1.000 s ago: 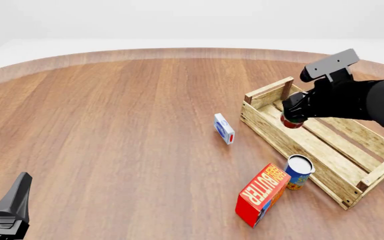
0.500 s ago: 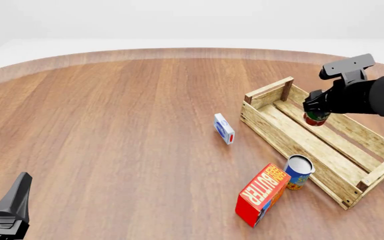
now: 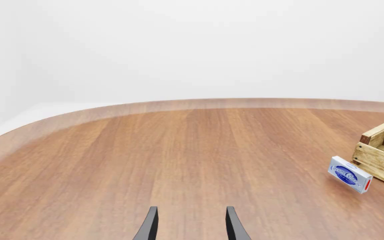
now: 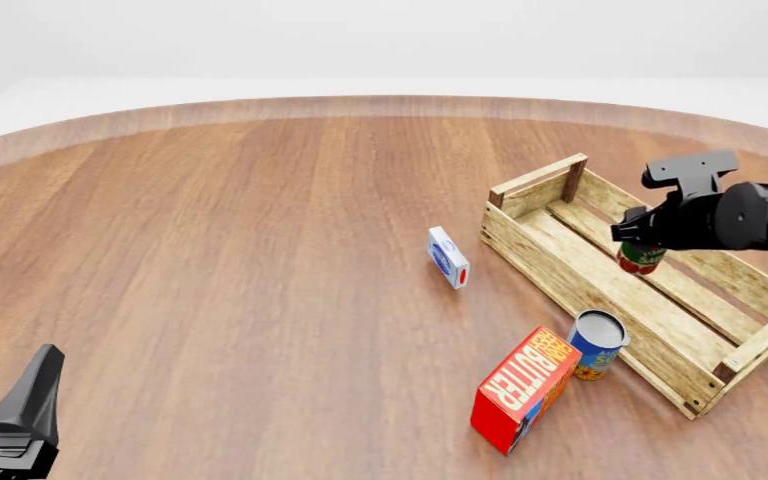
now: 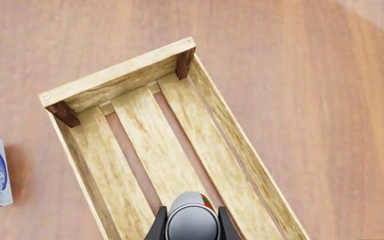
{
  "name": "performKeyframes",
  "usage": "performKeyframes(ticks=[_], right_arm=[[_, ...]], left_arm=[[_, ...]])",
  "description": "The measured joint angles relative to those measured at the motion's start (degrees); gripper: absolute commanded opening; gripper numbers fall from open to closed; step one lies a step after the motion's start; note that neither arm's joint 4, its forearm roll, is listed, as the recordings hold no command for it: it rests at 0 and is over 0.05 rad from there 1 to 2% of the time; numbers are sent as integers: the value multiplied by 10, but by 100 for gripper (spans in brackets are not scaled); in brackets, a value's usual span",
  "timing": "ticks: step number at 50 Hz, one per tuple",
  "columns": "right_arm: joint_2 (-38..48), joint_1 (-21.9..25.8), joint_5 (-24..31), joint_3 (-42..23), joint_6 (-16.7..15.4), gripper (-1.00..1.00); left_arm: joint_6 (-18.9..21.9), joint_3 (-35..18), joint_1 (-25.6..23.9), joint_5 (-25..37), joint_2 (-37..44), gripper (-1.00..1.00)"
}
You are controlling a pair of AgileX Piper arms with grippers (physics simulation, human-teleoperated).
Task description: Pick up the tomato sauce, and put it in the wooden tray.
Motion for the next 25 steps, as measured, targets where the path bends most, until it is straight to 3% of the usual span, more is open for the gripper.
performKeyframes(ticks=[25], right_arm=[[73, -27, -55, 11, 9, -100]], left_arm=[[0, 0, 0, 0, 0, 100]])
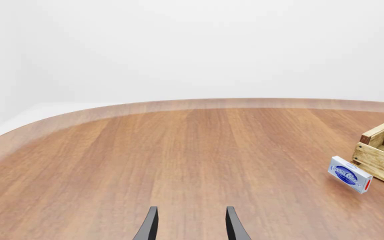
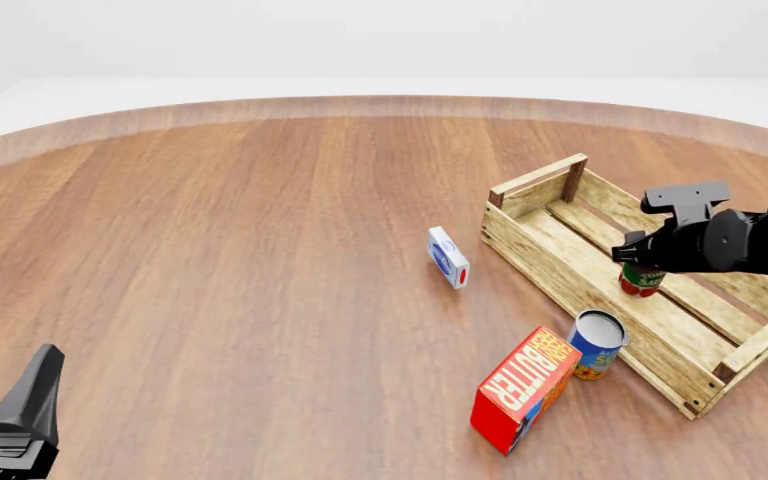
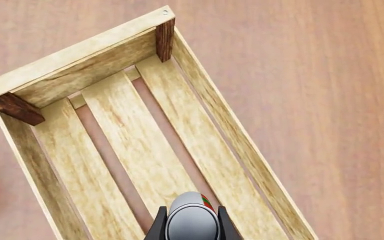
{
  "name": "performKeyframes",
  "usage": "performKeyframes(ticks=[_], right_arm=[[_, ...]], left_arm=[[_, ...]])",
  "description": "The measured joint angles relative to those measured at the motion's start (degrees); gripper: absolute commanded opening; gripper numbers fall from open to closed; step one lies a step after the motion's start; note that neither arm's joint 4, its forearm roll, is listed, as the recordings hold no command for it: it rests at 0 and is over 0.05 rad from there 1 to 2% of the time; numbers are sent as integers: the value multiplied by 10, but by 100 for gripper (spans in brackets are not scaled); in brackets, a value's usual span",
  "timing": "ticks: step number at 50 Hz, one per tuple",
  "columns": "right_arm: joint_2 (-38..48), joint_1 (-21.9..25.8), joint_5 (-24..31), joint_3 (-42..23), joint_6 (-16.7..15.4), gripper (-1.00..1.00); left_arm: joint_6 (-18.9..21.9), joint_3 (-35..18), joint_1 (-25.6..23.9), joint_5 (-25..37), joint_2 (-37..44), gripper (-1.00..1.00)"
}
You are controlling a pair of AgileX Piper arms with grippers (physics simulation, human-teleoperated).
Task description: Pick up the tomato sauce, and put it in the wooden tray.
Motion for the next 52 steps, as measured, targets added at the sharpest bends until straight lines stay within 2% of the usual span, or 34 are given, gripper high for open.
performKeyframes(ticks=[9, 10, 19, 27, 36, 42, 52], right_arm=[[8, -3, -5, 2, 1, -100], [8, -3, -6, 2, 1, 100], [-34, -4, 8, 9, 2, 100], [-193, 4, 108, -18, 4, 100], [-287, 10, 166, -33, 1, 100], [-376, 28, 200, -13, -6, 100], [-475, 52, 223, 32, -2, 100]], left_arm=[[0, 0, 0, 0, 0, 100], [0, 0, 0, 0, 0, 100], [0, 0, 0, 0, 0, 100], [0, 0, 0, 0, 0, 100], [0, 0, 0, 0, 0, 100], [0, 0, 0, 0, 0, 100], [0, 0, 0, 0, 0, 100]])
